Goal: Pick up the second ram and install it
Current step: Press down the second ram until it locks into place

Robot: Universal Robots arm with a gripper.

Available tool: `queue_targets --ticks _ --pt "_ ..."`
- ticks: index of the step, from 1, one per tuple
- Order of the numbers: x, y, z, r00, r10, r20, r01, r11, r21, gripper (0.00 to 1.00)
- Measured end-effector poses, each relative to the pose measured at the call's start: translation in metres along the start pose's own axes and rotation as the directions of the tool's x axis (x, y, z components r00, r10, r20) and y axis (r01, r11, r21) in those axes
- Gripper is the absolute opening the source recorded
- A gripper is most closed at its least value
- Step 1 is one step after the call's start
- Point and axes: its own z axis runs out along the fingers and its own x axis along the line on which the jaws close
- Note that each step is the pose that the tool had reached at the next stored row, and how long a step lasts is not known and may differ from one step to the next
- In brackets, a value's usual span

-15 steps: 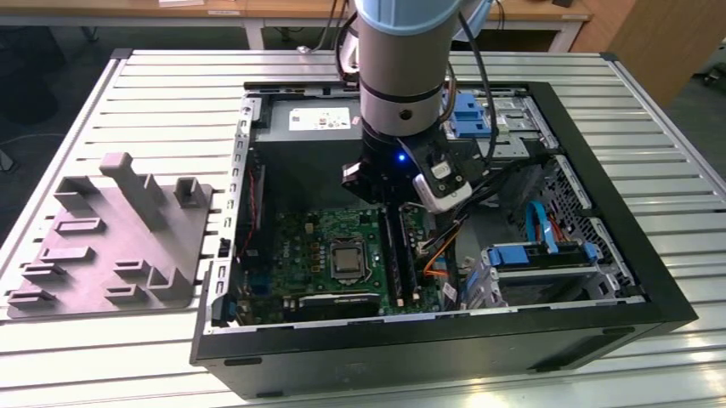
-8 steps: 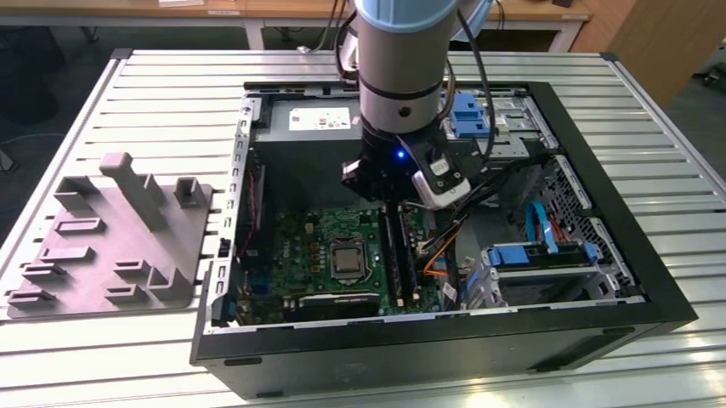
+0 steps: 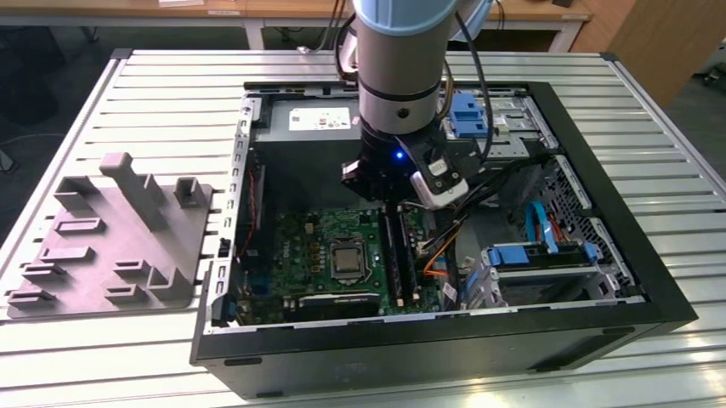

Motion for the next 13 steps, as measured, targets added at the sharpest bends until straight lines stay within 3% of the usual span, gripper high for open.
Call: queue_targets --ticks 13 --pt "0.002 0.0047 0.0043 1.0 0.0 0.0002 0.0 1.0 -0.0015 0.1"
